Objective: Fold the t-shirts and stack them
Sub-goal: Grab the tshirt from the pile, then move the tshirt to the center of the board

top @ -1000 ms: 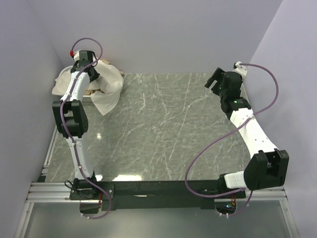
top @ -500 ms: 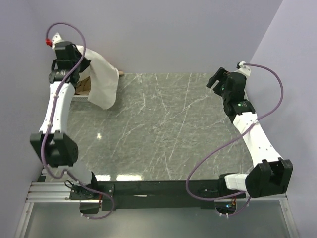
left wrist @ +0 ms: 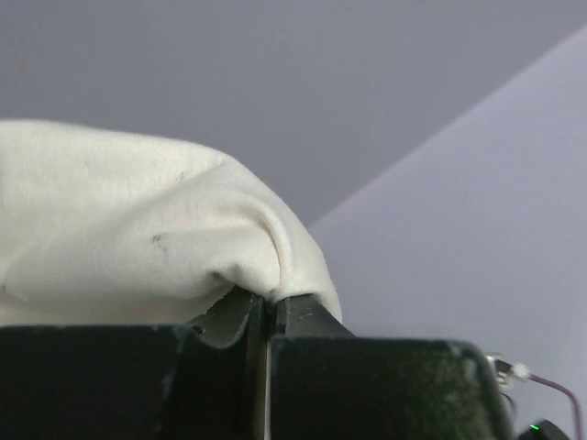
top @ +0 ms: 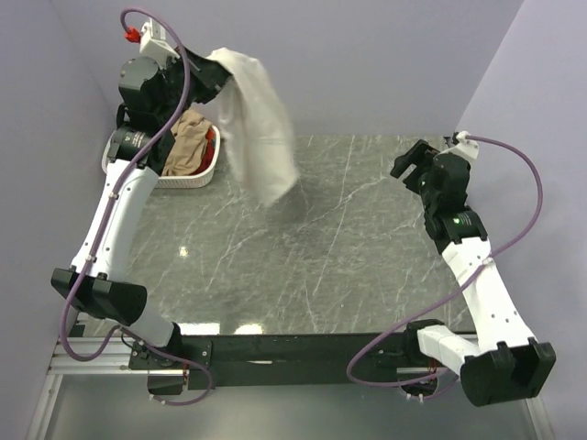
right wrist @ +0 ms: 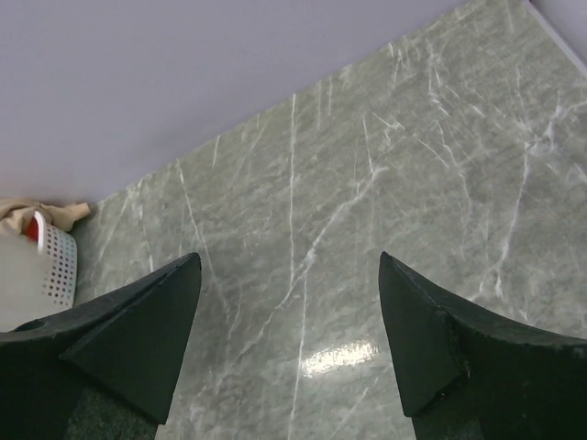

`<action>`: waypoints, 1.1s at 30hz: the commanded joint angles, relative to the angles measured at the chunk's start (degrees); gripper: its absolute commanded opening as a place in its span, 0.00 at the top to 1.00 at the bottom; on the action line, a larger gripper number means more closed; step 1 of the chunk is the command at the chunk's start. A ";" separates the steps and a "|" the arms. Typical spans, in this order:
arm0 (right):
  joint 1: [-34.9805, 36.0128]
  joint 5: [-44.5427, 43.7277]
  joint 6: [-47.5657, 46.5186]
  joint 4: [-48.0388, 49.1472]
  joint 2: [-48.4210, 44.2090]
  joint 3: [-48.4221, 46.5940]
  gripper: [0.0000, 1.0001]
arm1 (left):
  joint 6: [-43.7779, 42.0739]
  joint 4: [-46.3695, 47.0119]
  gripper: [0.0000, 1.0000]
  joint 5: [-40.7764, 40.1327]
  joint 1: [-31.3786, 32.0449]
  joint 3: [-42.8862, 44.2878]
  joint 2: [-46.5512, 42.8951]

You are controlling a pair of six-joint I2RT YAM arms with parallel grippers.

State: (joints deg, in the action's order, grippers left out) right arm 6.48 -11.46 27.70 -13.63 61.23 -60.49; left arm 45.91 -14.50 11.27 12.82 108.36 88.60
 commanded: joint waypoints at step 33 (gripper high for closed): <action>19.25 17.70 -5.28 -9.93 2.29 9.34 0.24 | 3.40 -18.46 0.11 -17.77 12.14 -56.57 -20.39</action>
State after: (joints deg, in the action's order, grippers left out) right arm 22.90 3.31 23.46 -25.10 59.88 -48.60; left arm 47.75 -32.40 -5.04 24.67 55.40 70.08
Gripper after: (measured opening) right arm 0.767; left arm 0.880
